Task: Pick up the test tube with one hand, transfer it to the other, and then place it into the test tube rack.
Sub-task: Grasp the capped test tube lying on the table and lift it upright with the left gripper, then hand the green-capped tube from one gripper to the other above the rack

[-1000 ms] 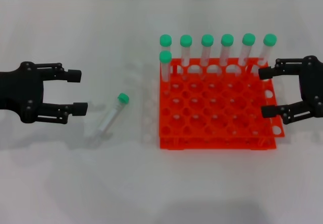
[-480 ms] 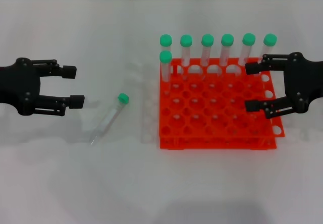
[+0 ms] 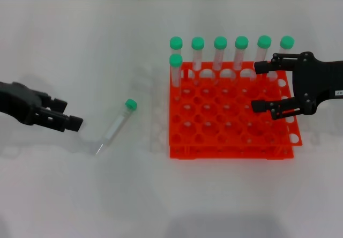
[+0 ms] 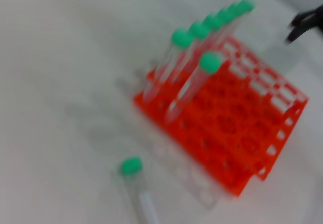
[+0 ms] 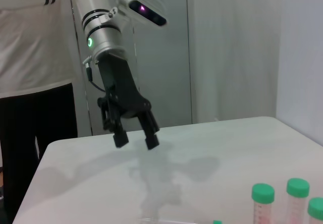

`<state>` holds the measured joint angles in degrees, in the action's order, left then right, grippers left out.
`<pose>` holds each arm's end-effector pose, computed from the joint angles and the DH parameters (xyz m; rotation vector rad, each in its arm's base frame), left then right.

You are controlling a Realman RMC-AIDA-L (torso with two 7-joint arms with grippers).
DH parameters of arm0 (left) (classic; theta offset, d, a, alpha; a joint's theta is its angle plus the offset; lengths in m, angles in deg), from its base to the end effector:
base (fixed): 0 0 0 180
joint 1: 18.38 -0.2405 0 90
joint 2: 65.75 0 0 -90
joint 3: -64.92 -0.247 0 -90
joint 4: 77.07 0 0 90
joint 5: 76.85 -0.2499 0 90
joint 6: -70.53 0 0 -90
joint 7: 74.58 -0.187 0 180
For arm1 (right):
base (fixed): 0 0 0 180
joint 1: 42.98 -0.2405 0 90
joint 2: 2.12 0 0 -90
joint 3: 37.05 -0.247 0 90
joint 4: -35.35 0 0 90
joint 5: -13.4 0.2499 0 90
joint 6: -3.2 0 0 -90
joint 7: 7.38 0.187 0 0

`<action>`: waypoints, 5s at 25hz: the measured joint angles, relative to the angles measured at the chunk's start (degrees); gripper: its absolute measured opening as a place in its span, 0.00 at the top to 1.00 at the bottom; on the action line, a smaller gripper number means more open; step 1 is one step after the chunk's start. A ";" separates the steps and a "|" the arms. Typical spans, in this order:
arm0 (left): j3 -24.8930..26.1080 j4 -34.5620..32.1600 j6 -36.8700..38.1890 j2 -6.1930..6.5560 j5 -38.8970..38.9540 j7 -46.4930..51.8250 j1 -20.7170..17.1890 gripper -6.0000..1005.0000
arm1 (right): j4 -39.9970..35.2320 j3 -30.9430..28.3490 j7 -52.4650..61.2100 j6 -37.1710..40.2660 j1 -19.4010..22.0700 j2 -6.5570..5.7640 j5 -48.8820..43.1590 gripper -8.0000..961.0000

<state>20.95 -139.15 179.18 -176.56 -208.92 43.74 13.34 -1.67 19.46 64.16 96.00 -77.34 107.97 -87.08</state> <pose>-0.2566 0.3616 0.0741 -2.8168 -1.1120 -0.0693 0.2187 0.3914 -0.0002 -2.8904 0.1460 0.6723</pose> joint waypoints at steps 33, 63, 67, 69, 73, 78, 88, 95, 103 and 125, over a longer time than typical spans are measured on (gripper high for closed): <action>-25.63 3.95 -16.38 -8.22 -21.50 33.23 10.37 0.28 | 0.43 0.52 -0.79 -2.22 0.45 0.21 -0.40 0.09; -30.56 8.41 -21.09 -8.35 -21.75 38.59 11.85 0.64 | 0.55 0.80 -1.19 -1.57 0.29 0.28 -0.50 0.09; -30.83 8.44 -21.44 -8.36 -21.81 38.71 11.91 0.66 | 0.39 0.80 -1.21 -1.55 0.31 0.23 -0.50 0.09; -30.84 8.44 -21.66 -8.37 -21.70 38.72 11.91 0.68 | 0.28 0.80 -1.22 -1.55 0.33 0.22 -0.50 0.09; -30.83 7.33 -21.77 -8.37 -21.25 38.68 11.87 0.73 | 0.17 0.79 -1.18 -1.55 0.39 0.16 -0.50 0.09; -30.47 1.13 -21.19 -8.34 -20.10 37.89 10.67 0.80 | 0.09 0.76 -1.02 -1.47 0.62 0.10 -0.50 0.09; -26.00 -15.04 -29.47 -8.23 -9.90 22.08 3.69 0.79 | 0.02 0.16 -1.28 -0.78 0.80 0.68 -0.21 0.09; -19.58 -11.26 -36.34 -8.15 8.06 1.30 1.73 0.79 | 0.02 0.03 -1.52 -0.83 0.91 1.42 0.16 0.09; -15.11 9.42 -31.05 -2.78 28.73 -20.38 7.49 0.78 | -0.05 0.00 -2.09 -0.90 0.82 2.27 0.68 0.09; -13.73 32.80 -27.98 -3.20 20.86 -36.09 21.18 0.76 | -0.01 -9.71 1.23 -0.66 1.09 2.31 4.39 0.09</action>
<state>7.22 -106.35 151.19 -179.76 -188.06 7.65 34.52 -1.68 9.76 65.39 95.34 -76.26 110.28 -82.69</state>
